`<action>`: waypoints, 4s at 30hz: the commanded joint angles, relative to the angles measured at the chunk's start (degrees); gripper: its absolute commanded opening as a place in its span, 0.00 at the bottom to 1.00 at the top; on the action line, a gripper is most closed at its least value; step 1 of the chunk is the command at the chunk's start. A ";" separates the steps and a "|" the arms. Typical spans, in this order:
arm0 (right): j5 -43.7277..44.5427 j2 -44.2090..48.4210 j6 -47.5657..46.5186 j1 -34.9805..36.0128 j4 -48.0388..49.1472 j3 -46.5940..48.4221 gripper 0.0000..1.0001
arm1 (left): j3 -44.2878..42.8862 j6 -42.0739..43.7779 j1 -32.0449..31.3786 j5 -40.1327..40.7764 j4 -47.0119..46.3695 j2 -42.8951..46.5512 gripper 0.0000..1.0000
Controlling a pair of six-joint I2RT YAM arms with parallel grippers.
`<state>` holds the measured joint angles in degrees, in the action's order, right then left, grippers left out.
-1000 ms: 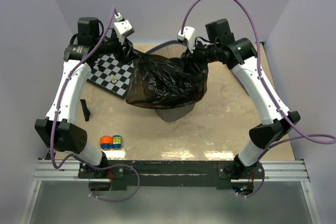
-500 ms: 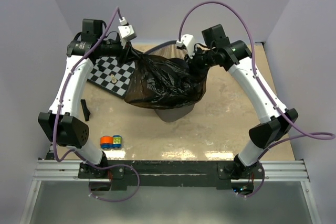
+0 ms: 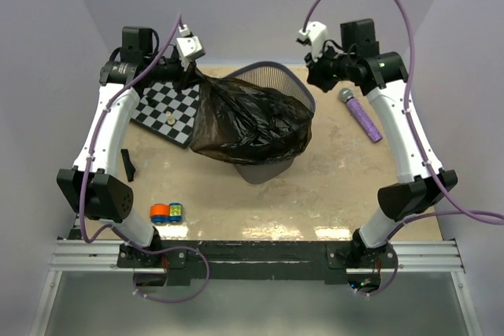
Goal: Put the trash bags into the trash bin
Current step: Place the trash bag in the bin.
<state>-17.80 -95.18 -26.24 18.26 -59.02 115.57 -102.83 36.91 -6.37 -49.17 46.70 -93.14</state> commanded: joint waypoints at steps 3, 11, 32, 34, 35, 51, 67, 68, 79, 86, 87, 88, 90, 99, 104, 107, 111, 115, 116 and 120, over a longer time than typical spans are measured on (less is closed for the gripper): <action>-5.81 2.19 0.93 -1.91 2.61 3.87 0.00 | 1.84 -3.24 0.57 2.68 -7.76 3.23 0.00; -23.67 3.50 2.60 -1.83 1.63 2.12 0.58 | 5.26 -6.67 0.48 0.30 -15.76 7.18 0.00; -14.65 3.86 2.33 -1.12 5.32 -7.12 0.12 | 6.84 -7.20 0.48 4.34 -19.89 8.24 0.00; -11.39 3.86 2.07 -1.82 6.37 -5.36 0.00 | 8.07 -6.15 0.48 7.23 -21.11 8.07 0.00; -10.68 3.68 1.90 -2.35 6.81 -4.48 0.00 | 8.60 -5.71 0.48 8.55 -21.73 7.89 0.00; -2.24 2.54 3.65 -8.41 8.40 -5.35 0.00 | 2.99 -6.76 -0.13 14.45 -25.17 -1.69 0.00; -4.43 0.96 3.83 -13.34 9.10 -11.25 0.00 | 1.40 -17.03 -0.13 15.24 -31.66 -9.68 0.00; -5.04 0.26 4.26 -13.69 9.45 -10.63 0.00 | 1.05 -18.35 -0.13 15.07 -32.28 -10.65 0.00; -12.25 -6.51 7.34 -14.31 11.47 -8.34 0.00 | 4.20 -38.55 -0.22 7.43 -45.36 -14.87 0.00; -19.36 -8.53 9.71 -14.39 12.27 -4.31 0.01 | 7.99 -48.67 -0.13 -0.40 -56.44 -14.79 0.06; -20.94 -8.80 10.24 -14.48 12.35 -3.69 0.02 | 8.69 -50.07 -0.05 -2.06 -58.54 -14.61 0.08; -22.35 -9.06 10.50 -14.57 12.62 -2.90 0.02 | 9.04 -51.05 -0.04 -3.29 -60.04 -14.44 0.08; -24.20 -9.59 11.47 -14.57 13.40 -2.11 0.03 | 9.40 -53.51 -0.04 -5.76 -62.77 -14.70 0.10; -31.93 -14.94 17.79 -14.57 16.57 -2.46 0.01 | 8.34 -59.49 -0.92 -3.83 -62.78 -18.48 0.10; -34.15 -17.67 21.22 -14.48 18.86 -1.13 0.00 | 8.70 -60.63 -3.38 -3.48 -64.54 -19.62 0.06; -32.92 -17.85 21.58 -14.48 18.77 -3.41 0.00 | 9.13 -59.76 -4.96 -2.26 -62.97 -20.15 0.03; -31.16 -16.54 21.32 -14.40 18.07 -6.84 0.00 | 12.11 -59.23 -6.02 -1.73 -61.55 -18.75 0.00; -25.53 -14.17 20.80 -14.83 16.84 -10.17 0.00 | 15.89 -53.71 -5.58 1.79 -53.85 -15.85 0.00; -25.44 -13.38 20.53 -15.01 16.66 -11.75 0.00 | 16.16 -52.56 -5.23 2.32 -52.60 -15.41 0.00; -29.03 -9.42 19.21 -15.71 16.66 -15.37 0.00 | 20.02 -50.53 -3.83 2.32 -50.21 -13.12 0.00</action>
<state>-45.50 -111.02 -5.82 3.55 -42.57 101.89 -85.34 -17.69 -11.97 -48.18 -6.76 -112.12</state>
